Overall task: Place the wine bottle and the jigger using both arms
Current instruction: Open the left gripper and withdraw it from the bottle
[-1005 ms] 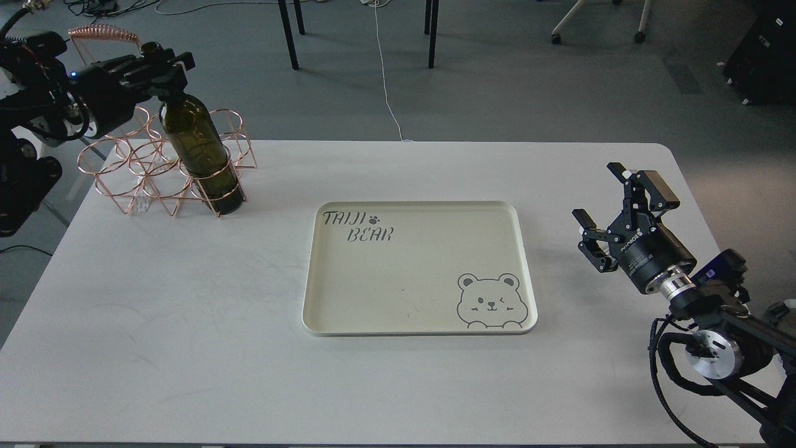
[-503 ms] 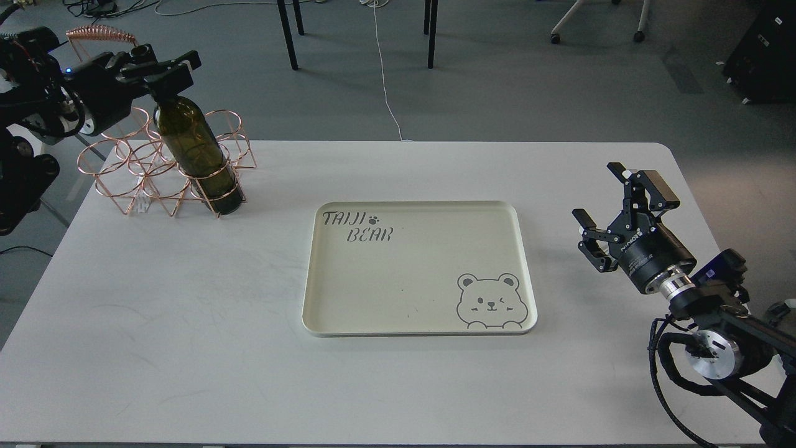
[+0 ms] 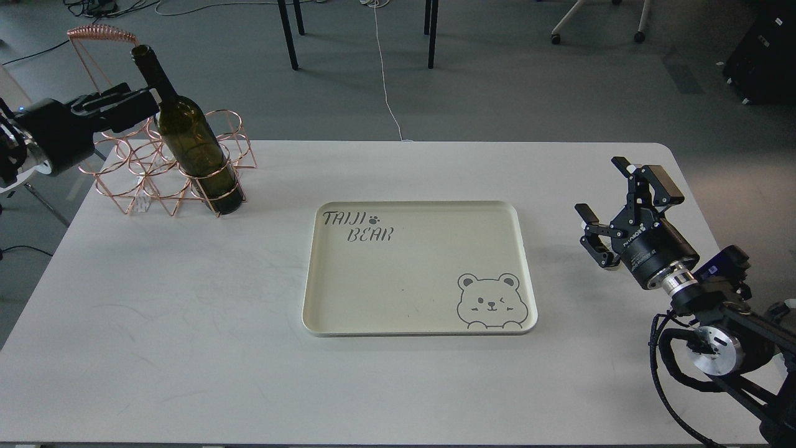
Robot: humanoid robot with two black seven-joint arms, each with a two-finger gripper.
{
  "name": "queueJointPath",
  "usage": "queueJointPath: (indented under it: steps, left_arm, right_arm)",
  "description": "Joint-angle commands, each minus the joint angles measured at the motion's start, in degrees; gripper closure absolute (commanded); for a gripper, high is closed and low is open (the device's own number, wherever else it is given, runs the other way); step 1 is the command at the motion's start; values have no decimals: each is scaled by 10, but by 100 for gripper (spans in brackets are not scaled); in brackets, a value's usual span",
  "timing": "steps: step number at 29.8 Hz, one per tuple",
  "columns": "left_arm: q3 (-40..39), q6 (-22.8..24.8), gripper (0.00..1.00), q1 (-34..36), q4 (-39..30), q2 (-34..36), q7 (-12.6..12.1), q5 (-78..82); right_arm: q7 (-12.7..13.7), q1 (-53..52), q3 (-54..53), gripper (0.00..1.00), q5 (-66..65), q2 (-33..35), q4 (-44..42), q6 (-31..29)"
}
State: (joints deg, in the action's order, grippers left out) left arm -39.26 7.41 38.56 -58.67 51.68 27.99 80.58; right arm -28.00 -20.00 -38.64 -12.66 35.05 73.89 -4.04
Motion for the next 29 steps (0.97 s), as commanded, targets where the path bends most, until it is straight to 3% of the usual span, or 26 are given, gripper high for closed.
queueJointPath:
  steps: [1,4,8,15,18,21,23,29]
  left_arm:
    - [-68,16,2,-101,-75,5,0,-101]
    - [-143,31,2,-192,-150,-22,0,-193]
    - [-235,30,2,-283,-212,-116,0,-231]
    - [-264,35,2,-319,-212,-273,-5,-256]
    - [-273,35,2,-321,-203,-325,-45,-285]
    - [-294,35,2,-321,-183,-373,-113,-287]
    - [-303,35,2,-317,-164,-391,-143,-288]
    - [-304,34,2,-308,-150,-395,-146,-288]
  right_arm:
    - [0,0,-12,1,0,-14,-3,-1]
    - [0,0,-19,1,0,-31,-4,0]
    - [0,-5,-23,1,1,-38,-6,-1]
    - [0,-14,-24,1,2,-54,-21,-8]
    - [0,-9,-24,1,2,-55,-21,-8]
    - [0,-7,-24,1,2,-57,-19,-8]
    - [0,-7,-24,1,2,-64,-19,-9]
    - [0,-7,-25,1,3,-82,-13,-8]
